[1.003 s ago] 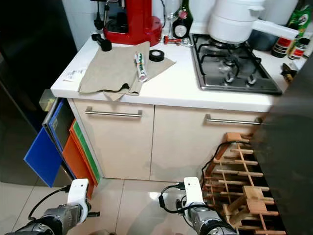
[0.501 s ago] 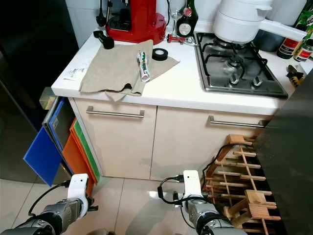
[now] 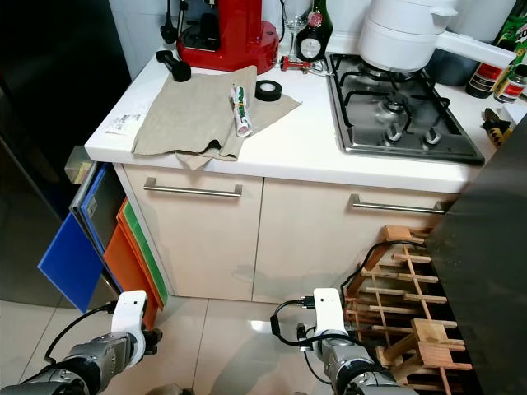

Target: Restocking fridge

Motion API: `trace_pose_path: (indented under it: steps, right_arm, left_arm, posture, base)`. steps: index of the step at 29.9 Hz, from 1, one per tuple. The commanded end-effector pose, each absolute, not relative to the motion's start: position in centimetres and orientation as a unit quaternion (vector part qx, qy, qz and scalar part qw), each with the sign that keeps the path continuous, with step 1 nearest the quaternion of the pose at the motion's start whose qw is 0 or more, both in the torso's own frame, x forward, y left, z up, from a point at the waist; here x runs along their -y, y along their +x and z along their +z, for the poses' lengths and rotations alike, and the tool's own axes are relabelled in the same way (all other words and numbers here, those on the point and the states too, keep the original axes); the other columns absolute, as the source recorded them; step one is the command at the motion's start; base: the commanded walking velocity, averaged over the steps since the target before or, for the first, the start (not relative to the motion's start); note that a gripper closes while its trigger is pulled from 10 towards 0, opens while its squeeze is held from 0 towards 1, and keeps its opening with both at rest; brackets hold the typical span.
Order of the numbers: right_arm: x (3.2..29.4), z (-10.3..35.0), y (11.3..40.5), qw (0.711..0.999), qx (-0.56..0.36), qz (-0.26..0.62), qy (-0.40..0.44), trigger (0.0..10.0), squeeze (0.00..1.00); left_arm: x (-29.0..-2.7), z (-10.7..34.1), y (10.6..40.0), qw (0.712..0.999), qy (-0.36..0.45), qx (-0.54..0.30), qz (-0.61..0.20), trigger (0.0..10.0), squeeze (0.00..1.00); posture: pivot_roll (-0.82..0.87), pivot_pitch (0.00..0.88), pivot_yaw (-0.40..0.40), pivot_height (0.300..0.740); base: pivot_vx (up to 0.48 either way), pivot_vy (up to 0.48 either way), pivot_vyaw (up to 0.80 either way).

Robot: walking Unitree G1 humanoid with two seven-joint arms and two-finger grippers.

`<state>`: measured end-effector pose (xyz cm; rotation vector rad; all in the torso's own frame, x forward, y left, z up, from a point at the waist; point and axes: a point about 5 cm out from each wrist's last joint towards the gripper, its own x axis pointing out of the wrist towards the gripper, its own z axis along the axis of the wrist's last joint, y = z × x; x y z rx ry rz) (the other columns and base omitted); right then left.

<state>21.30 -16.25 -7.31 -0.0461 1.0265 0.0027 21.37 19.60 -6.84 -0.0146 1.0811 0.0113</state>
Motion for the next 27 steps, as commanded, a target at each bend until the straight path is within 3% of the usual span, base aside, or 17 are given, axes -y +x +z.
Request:
trace_pose_path:
  steps: [1,27]
  right_arm:
    - [16.5,-7.6,20.7,0.867,-0.498,0.004,-0.029,10.0,1.0]
    - [16.8,-7.8,20.4,0.865,-0.501,0.007,-0.041,10.0,1.0]
  left_arm:
    - [-19.9,-7.0,21.0,0.855,0.003,-0.518,-0.005,10.0,1.0]
    - [-19.4,-6.9,21.3,0.856,0.022,-0.516,-0.026,10.0,1.0]
  posture:
    - [-0.01,0.0,-0.031,0.74]
    - [-0.02,0.0,-0.039,0.74]
  base:
    - [0.0,0.0,0.0]
    - [0.0,0.0,0.0]
